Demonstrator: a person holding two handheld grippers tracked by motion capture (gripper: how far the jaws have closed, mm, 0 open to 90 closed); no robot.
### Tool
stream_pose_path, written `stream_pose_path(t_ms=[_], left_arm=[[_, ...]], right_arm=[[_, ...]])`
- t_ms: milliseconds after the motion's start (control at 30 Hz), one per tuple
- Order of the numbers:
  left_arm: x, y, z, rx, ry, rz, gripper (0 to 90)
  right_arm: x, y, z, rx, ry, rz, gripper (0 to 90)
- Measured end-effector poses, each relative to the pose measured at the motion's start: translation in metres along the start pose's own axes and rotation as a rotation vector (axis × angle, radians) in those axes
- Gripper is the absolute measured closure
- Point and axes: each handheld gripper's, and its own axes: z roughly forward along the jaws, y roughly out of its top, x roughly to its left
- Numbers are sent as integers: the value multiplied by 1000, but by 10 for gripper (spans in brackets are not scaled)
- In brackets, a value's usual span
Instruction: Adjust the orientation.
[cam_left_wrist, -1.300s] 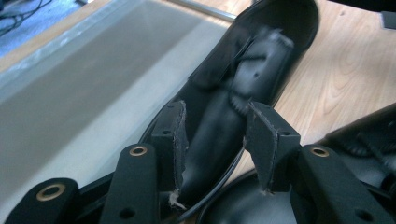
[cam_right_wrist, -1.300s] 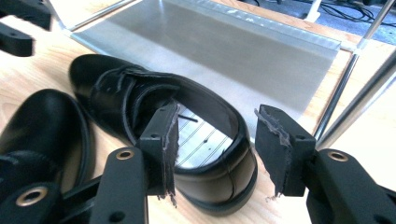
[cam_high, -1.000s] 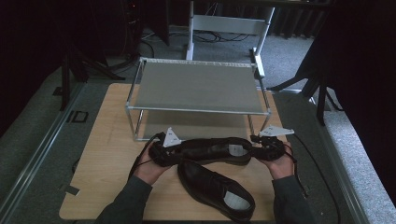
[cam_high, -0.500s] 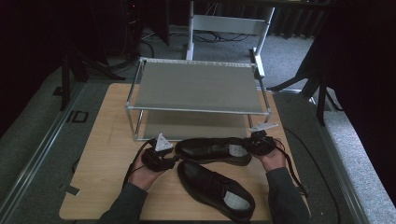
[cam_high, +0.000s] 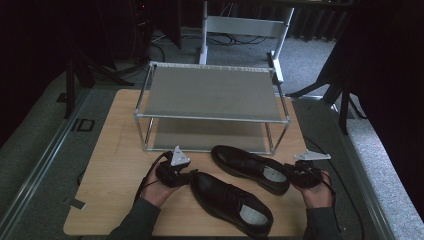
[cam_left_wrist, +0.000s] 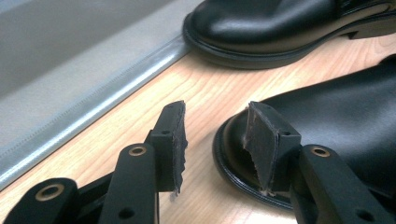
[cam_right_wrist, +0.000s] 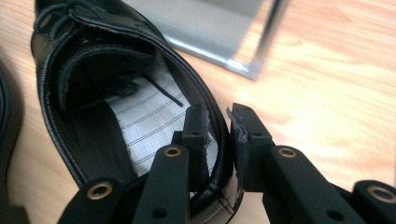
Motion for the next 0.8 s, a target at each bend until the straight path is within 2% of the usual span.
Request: stream_pose_path(t_ms=[200, 333, 400, 467, 567, 733, 800], left_arm=[[-4, -4, -3, 4, -3, 8, 576], [-8, -9, -7, 12, -7, 17, 575], [-9, -13, -8, 15, -7, 15, 574], [-10, -16, -9, 16, -5, 10, 573], [-10, -22, -10, 19, -4, -3, 573], [-10, -31, -9, 37, -9, -15, 569], [-10, -35, -8, 45, -10, -23, 569]], right_arm=[[7, -17, -17, 29, -34, -5, 765], [10, -26, -26, 30, -21, 8, 719], [9, -28, -31, -14, 1, 8, 632], [9, -25, -39, -61, -4, 13, 583], [16, -17, -53, -134, 50, -12, 548], [42, -12, -56, -159, 147, -85, 553], [53, -12, -54, -152, 181, -112, 552]])
